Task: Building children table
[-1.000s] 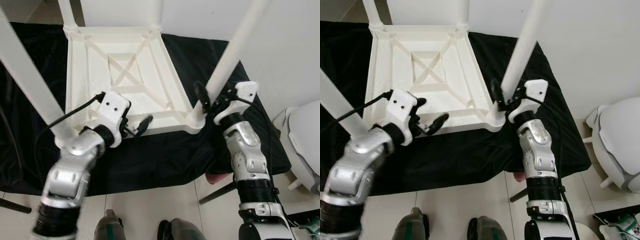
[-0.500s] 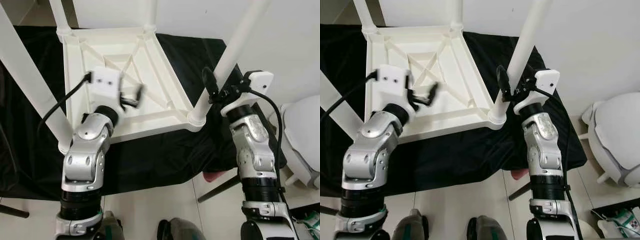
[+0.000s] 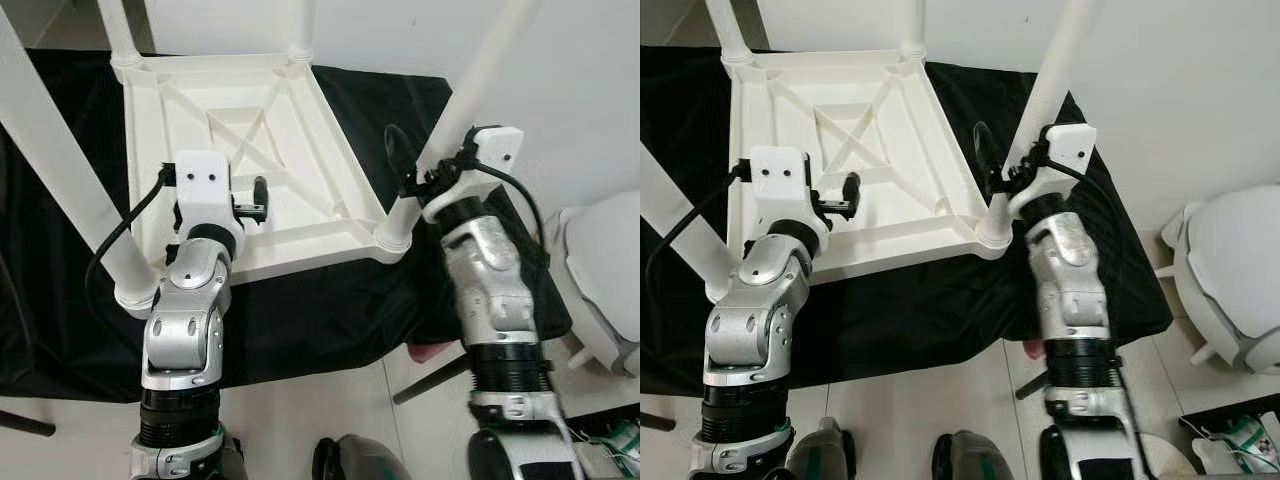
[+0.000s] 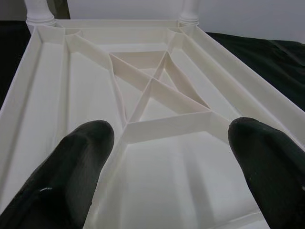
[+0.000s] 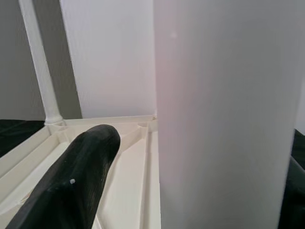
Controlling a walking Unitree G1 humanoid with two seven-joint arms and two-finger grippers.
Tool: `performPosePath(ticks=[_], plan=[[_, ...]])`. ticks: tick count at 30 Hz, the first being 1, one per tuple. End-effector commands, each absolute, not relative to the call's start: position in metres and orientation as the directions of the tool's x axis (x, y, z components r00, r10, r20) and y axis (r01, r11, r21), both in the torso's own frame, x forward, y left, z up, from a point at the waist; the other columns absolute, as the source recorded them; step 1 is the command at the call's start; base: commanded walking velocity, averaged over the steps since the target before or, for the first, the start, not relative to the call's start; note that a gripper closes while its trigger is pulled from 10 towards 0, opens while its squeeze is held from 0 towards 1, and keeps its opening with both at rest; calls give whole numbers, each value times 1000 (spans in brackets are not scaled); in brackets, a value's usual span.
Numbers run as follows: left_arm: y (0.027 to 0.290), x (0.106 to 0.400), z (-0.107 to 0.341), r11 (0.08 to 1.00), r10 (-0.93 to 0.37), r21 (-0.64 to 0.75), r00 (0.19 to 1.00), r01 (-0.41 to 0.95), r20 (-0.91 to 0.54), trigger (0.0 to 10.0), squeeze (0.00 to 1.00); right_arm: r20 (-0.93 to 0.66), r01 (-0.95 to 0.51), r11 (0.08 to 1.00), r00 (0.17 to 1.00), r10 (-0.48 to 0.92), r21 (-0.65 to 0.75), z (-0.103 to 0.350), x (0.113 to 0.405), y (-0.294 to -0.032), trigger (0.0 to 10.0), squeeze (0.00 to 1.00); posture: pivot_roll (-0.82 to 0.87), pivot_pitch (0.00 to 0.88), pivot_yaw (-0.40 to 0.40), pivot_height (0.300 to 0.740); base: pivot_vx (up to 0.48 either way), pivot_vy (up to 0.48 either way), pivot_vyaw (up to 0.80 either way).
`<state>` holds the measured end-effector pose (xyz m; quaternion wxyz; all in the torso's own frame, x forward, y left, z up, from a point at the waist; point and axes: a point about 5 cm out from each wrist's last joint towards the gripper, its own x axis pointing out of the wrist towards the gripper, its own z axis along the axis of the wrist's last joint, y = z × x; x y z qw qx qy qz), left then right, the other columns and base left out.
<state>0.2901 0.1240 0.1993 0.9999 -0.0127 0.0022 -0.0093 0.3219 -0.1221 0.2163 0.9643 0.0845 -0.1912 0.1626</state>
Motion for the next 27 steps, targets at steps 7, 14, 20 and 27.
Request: performPosePath(ticks=[7, 14, 20, 27], plan=[[156, 286, 196, 993, 9, 119, 1000, -7, -23, 10000, 0, 366, -529, 841, 809, 459, 114, 216, 324, -57, 10000, 0, 16, 67, -122, 740, 0, 0, 0], [168, 286, 201, 989, 77, 127, 997, -75, -10, 10000, 0, 369, -584, 810, 767, 525, 62, 217, 320, -52, 10000, 0, 16, 67, -122, 740, 0, 0, 0], [149, 291, 206, 985, 130, 116, 991, -131, 17, 10000, 0, 392, -478, 872, 826, 405, 107, 214, 318, -84, 10000, 0, 16, 67, -122, 740, 0, 0, 0], [147, 302, 198, 966, 254, 53, 966, -252, -45, 10000, 0, 431, -473, 877, 810, 397, 81, 227, 314, -97, 10000, 0, -27, 70, -107, 740, 0, 0, 0]])
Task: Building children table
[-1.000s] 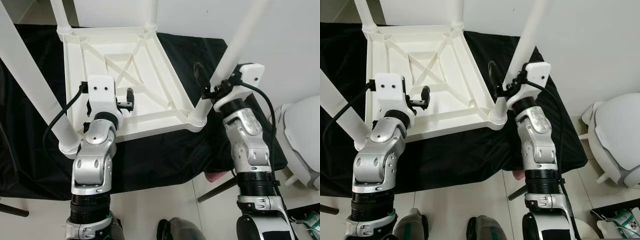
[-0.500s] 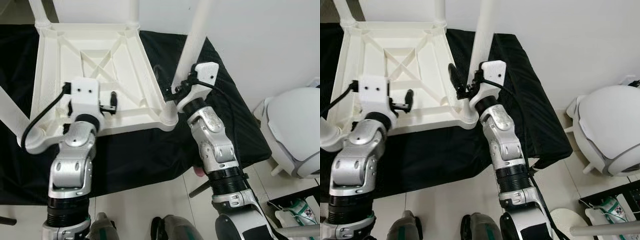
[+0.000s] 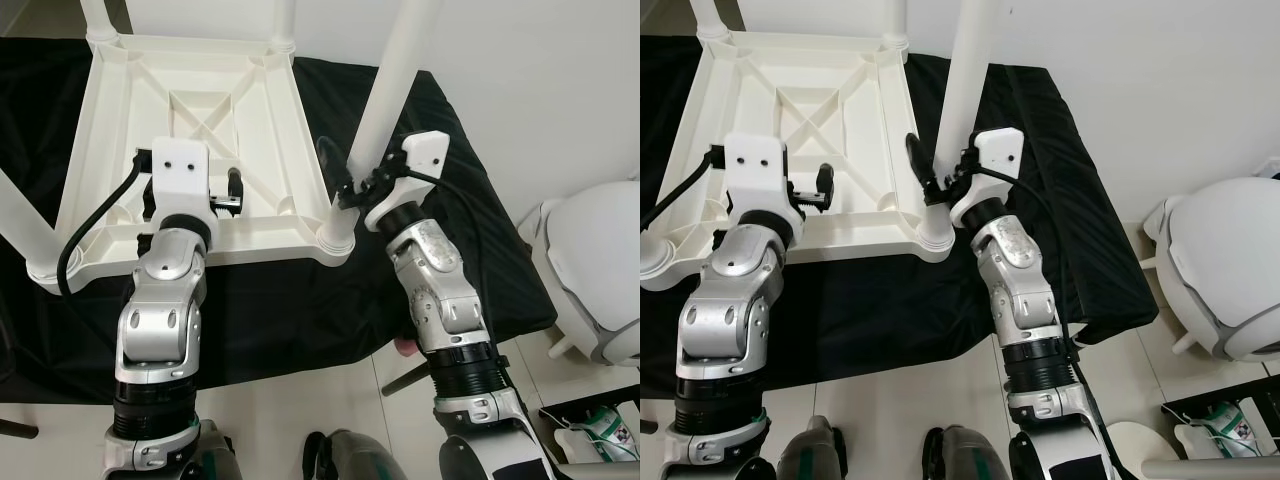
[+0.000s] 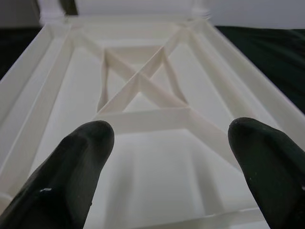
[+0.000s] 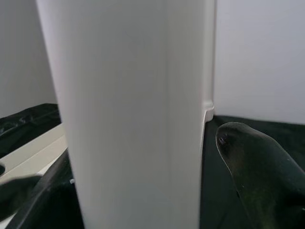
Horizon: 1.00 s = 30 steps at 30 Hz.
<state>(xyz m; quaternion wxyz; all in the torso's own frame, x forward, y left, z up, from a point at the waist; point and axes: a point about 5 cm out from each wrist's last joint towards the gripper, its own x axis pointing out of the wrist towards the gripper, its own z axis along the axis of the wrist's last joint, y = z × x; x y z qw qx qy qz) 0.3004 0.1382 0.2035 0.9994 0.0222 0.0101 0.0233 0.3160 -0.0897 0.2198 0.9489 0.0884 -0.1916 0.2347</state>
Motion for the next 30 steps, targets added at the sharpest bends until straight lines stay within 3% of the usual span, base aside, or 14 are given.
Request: performPosePath(ticks=[1, 12, 30], plan=[[147, 302, 198, 966, 254, 53, 966, -252, -45, 10000, 0, 431, -473, 877, 810, 397, 81, 227, 314, -97, 10000, 0, -27, 70, -107, 740, 0, 0, 0], [148, 306, 178, 942, 331, -4, 934, -334, -138, 10000, 0, 492, -514, 858, 745, 450, -5, 259, 308, -100, 10000, 0, -48, 66, -108, 740, 0, 0, 0], [159, 301, 170, 894, 439, -24, 884, -448, -162, 10000, 0, 517, -528, 846, 706, 485, -72, 291, 309, -108, 10000, 0, -30, 53, -106, 740, 0, 0, 0]])
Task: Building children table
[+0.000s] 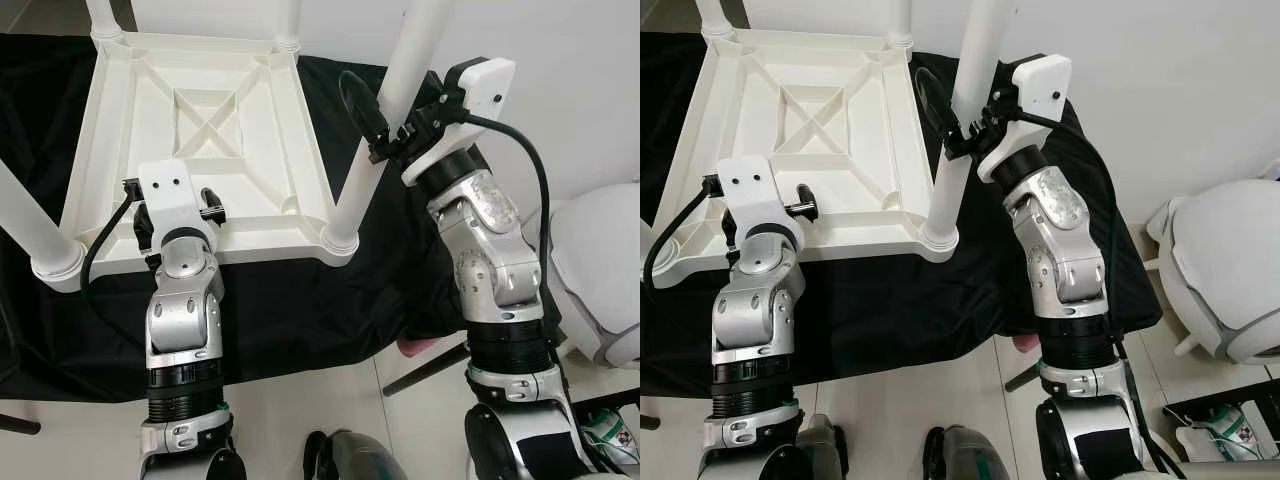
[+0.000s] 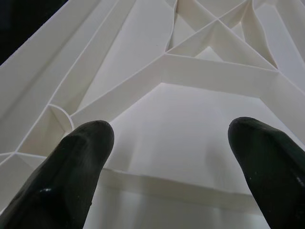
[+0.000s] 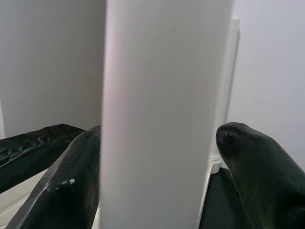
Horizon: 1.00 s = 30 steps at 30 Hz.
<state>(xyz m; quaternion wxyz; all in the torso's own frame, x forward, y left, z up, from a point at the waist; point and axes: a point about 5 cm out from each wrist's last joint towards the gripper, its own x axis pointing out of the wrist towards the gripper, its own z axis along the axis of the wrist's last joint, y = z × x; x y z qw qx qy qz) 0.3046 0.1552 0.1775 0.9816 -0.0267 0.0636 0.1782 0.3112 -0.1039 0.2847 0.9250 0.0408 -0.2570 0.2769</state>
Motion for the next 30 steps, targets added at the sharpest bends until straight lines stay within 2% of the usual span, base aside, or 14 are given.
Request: performPosePath(ticks=[1, 6, 10, 13, 18, 22, 23, 25, 26, 27, 28, 30], plan=[[161, 300, 171, 883, 457, -39, 875, -468, -158, 10000, 0, 521, -527, 847, 704, 483, -74, 293, 309, -109, 10000, 0, -30, 49, -107, 740, 0, 0, 0], [162, 300, 174, 870, 479, -55, 867, -489, -136, 10000, 0, 526, -530, 845, 700, 482, -69, 295, 308, -109, 10000, 0, -31, 48, -105, 740, 0, 0, 0], [163, 301, 183, 878, 472, -82, 881, -472, -24, 10000, 0, 535, -536, 842, 695, 480, -58, 297, 307, -109, 10000, 0, -34, 48, -105, 740, 0, 0, 0], [161, 304, 187, 907, 412, -121, 909, -403, 56, 10000, 0, 530, -538, 842, 699, 480, -53, 296, 308, -109, 10000, 0, -33, 54, -105, 740, 0, 0, 0], [164, 307, 194, 939, 343, -107, 921, -328, 183, 10000, 0, 503, -528, 847, 717, 482, -60, 289, 310, -114, 10000, 0, -34, 66, -102, 740, 0, 0, 0], [165, 309, 194, 944, 329, -113, 920, -311, 213, 10000, 0, 497, -526, 849, 721, 482, -60, 289, 309, -116, 9686, 0, -37, 66, -101, 740, 0, 0, 0], [164, 309, 193, 944, 327, -114, 919, -309, 218, 10000, 0, 500, -524, 849, 720, 482, -63, 289, 309, -117, 4549, 0, -43, 68, -97, 740, 0, 0, 0], [164, 310, 192, 945, 326, -114, 919, -308, 222, 10000, 0, 501, -523, 850, 719, 481, -65, 289, 309, -117, 4549, 0, -43, 68, -97, 740, 0, 0, 0], [163, 311, 191, 945, 326, -110, 917, -309, 227, 10000, 0, 502, -522, 850, 719, 480, -65, 290, 309, -117, 2824, 0, -48, 67, -95, 740, 0, 0, 0], [163, 311, 191, 945, 326, -110, 917, -309, 227, 10000, 0, 502, -522, 850, 719, 480, -65, 290, 309, -117, 2824, 0, -48, 67, -95, 740, 0, 0, 0], [161, 312, 191, 947, 320, -117, 918, -300, 235, 10000, 0, 505, -521, 851, 719, 478, -64, 291, 308, -118, 0, 0, -52, 67, -93, 740, 0, 0, 0], [160, 315, 191, 948, 316, -118, 918, -296, 240, 10000, 0, 506, -518, 853, 720, 474, -62, 291, 308, -120, 0, 0, -57, 68, -92, 740, 0, 0, 0]])
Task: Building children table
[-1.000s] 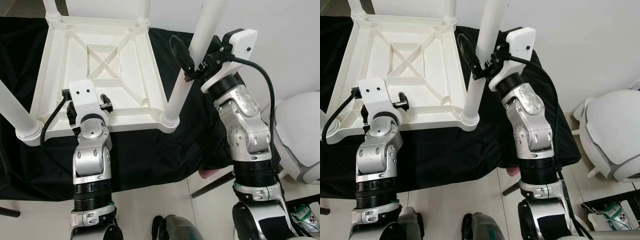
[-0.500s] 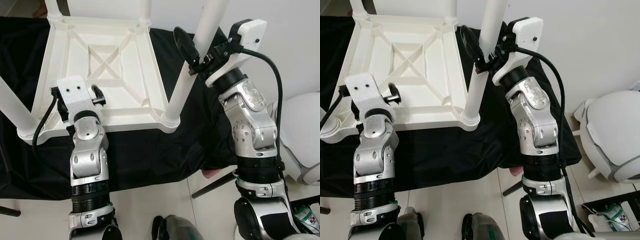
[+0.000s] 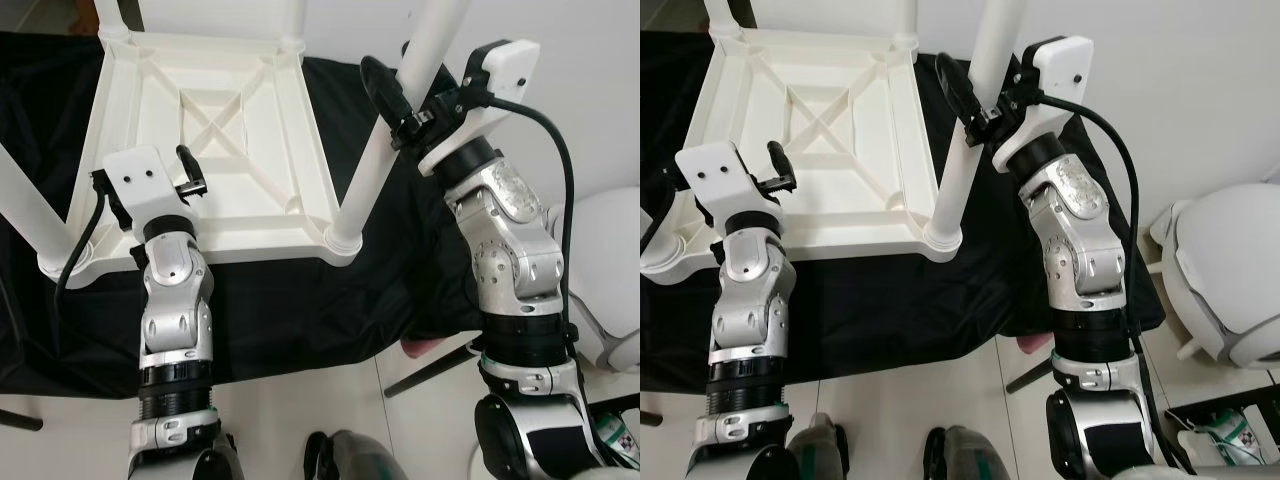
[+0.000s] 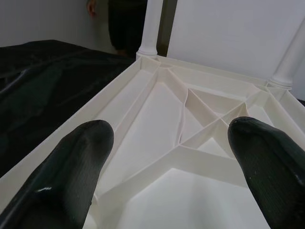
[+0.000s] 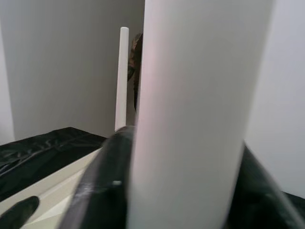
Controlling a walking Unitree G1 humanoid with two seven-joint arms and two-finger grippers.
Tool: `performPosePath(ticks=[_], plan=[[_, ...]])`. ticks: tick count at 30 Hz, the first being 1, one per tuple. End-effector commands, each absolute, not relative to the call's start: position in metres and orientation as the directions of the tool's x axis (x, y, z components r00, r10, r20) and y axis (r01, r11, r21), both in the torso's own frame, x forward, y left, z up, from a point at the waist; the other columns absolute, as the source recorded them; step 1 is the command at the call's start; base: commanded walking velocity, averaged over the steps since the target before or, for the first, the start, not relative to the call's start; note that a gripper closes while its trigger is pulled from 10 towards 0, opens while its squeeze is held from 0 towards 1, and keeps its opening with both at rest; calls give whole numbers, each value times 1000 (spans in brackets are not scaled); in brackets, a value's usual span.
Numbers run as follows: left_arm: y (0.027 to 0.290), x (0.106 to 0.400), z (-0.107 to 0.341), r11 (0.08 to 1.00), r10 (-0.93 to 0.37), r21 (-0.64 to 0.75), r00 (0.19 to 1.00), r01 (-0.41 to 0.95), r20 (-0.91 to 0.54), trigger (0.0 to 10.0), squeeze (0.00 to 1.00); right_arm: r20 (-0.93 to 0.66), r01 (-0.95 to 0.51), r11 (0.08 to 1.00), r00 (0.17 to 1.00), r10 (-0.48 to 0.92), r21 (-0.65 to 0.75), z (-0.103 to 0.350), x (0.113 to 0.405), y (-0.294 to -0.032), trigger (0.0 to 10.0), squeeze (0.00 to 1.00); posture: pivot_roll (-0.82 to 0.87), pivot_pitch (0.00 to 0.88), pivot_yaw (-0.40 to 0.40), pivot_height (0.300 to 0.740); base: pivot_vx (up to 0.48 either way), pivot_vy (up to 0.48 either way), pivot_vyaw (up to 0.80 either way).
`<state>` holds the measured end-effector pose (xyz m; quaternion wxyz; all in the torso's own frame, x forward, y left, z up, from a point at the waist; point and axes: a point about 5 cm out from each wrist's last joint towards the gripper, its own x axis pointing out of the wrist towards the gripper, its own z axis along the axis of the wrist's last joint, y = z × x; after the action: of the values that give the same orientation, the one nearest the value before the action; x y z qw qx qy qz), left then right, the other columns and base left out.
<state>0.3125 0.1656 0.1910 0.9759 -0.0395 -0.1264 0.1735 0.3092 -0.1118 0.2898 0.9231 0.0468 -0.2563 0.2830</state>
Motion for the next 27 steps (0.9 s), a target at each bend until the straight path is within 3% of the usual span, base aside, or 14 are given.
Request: performPosePath(ticks=[1, 11, 24, 25, 27], plan=[[158, 317, 192, 950, 310, -116, 917, -290, 252, 10000, 0, 512, -512, 858, 724, 463, -51, 292, 307, -122, 0, 0, -60, 68, -91, 740, 0, 0, 0], [160, 325, 192, 956, 293, -100, 917, -276, 269, 10000, 0, 537, -438, 895, 777, 330, 85, 296, 310, -144, 0, 0, -68, 69, -80, 740, 0, 0, 0], [159, 329, 188, 958, 285, -79, 916, -274, 280, 10000, 0, 501, -438, 896, 793, 346, 75, 286, 308, -144, 0, 0, -69, 70, -78, 740, 0, 0, 0], [160, 329, 188, 959, 284, -83, 917, -272, 280, 10000, 0, 483, -434, 900, 795, 367, 29, 284, 308, -141, 10000, 0, -69, 70, -78, 740, 0, 0, 0], [160, 329, 187, 959, 284, -84, 917, -271, 281, 10000, 0, 462, -425, 905, 802, 379, -5, 281, 309, -139, 10000, 0, -68, 67, -79, 740, 0, 0, 0]])
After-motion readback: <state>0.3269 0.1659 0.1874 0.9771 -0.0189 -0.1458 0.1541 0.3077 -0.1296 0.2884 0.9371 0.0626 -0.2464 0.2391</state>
